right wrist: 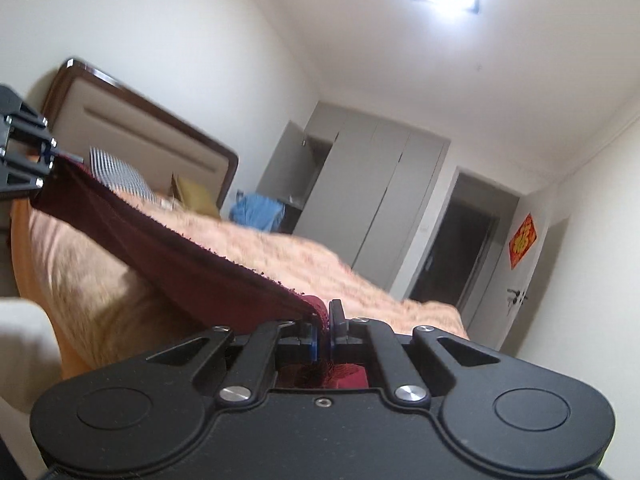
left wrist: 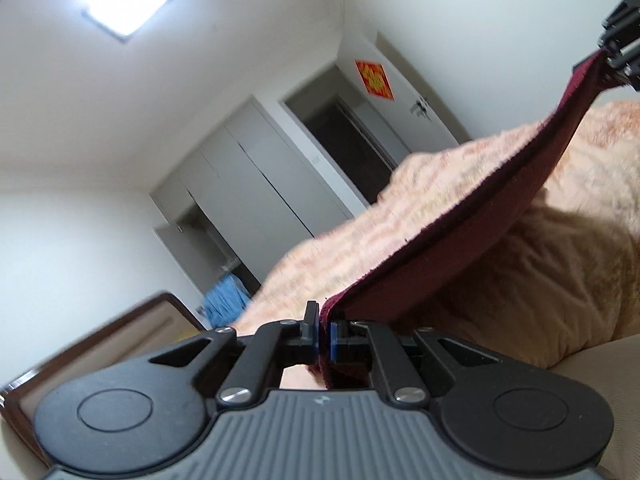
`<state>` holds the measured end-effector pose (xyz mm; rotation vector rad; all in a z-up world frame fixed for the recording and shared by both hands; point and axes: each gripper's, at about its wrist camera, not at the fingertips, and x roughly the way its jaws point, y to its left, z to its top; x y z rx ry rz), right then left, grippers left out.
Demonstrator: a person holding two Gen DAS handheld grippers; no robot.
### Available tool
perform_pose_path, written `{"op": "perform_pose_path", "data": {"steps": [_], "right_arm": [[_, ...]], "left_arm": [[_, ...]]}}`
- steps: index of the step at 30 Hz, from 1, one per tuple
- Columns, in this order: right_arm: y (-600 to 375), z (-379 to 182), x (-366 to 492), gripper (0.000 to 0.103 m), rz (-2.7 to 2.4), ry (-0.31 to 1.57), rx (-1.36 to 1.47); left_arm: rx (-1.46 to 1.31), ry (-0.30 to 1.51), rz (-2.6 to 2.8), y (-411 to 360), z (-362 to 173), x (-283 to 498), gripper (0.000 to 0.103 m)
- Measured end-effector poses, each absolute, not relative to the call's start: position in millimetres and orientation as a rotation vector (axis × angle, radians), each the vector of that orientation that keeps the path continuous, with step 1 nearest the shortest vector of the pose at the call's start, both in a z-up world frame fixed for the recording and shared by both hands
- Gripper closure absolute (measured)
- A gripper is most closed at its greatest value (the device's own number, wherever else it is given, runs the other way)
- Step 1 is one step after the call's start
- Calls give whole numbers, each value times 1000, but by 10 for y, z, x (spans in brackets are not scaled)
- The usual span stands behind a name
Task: Fold small clothes
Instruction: 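Lift the hem with both tools and fold it toward the collar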
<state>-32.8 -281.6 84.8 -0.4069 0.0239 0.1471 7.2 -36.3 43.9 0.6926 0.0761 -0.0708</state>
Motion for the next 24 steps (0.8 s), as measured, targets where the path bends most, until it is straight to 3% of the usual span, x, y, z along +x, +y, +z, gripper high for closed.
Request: {"op": "perform_pose_path", "data": {"steps": [11,24], "right_arm": [[-2849,863,-55,98,117,64,-411],[-2928,899,1634,97,55,59,-405]], "left_arm": [[699,74,-103,-461,617,-93,98],[775,50,-38,-679,800,1285,90]]}}
